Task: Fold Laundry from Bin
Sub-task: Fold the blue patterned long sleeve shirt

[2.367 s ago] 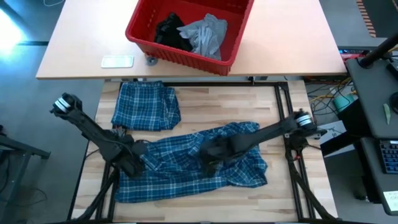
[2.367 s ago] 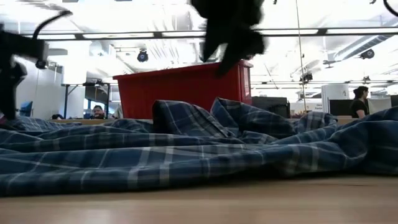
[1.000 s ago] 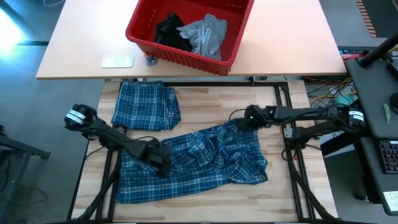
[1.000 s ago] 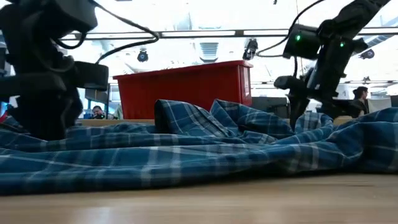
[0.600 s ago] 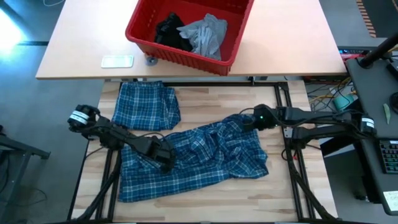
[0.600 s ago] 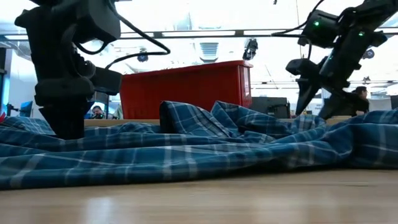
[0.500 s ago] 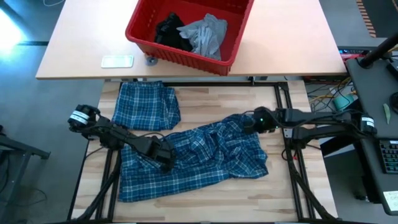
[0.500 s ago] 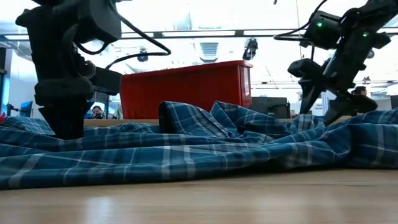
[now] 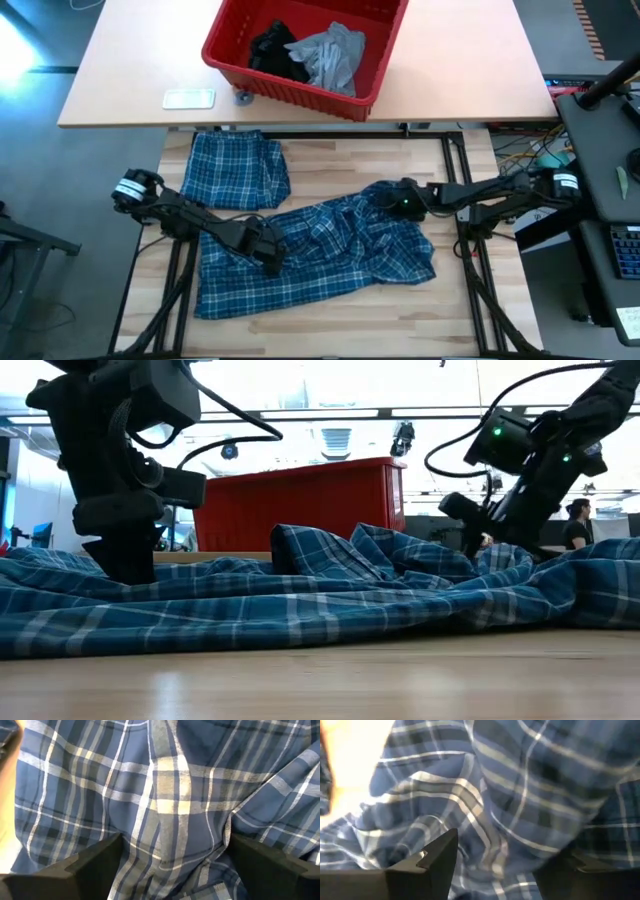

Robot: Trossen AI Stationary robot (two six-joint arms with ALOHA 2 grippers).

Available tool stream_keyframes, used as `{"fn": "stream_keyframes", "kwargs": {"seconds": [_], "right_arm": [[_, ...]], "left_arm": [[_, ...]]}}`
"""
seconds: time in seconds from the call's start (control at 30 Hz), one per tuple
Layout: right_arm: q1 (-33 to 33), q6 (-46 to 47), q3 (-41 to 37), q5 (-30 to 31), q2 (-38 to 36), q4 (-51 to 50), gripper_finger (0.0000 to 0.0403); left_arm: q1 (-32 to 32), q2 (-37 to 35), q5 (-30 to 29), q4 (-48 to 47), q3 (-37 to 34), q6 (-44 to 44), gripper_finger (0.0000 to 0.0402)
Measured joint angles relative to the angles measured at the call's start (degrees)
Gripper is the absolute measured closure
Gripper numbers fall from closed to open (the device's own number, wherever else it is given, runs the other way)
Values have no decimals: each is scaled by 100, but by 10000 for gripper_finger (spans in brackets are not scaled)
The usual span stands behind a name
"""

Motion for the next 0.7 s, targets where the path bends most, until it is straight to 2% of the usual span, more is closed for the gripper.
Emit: {"fn": "stream_keyframes", "kwargs": {"seconds": [0.07, 0.13, 0.23, 0.3, 0.33, 0.57, 0.7], "right_arm": [[9, 31, 0, 99, 47, 329, 200], [14, 8, 35, 286, 19, 444, 232], [13, -83, 48, 550, -78, 415, 305], [13, -164, 50, 549, -172, 404, 361], [13, -233, 50, 527, -241, 384, 377], [13, -368, 89, 243, -885, -554, 393], [11, -469, 86, 124, -1082, -898, 380]], "left_arm": [[0, 14, 1, -1, 7, 52, 56], [-2, 14, 1, -1, 7, 54, 56], [-2, 14, 1, -1, 5, 78, 56], [-2, 14, 2, -3, 5, 108, 56], [-2, 14, 3, -3, 5, 111, 56], [-2, 16, 7, -6, 3, 193, 56], [-2, 16, 4, 2, 1, 245, 56]]}}
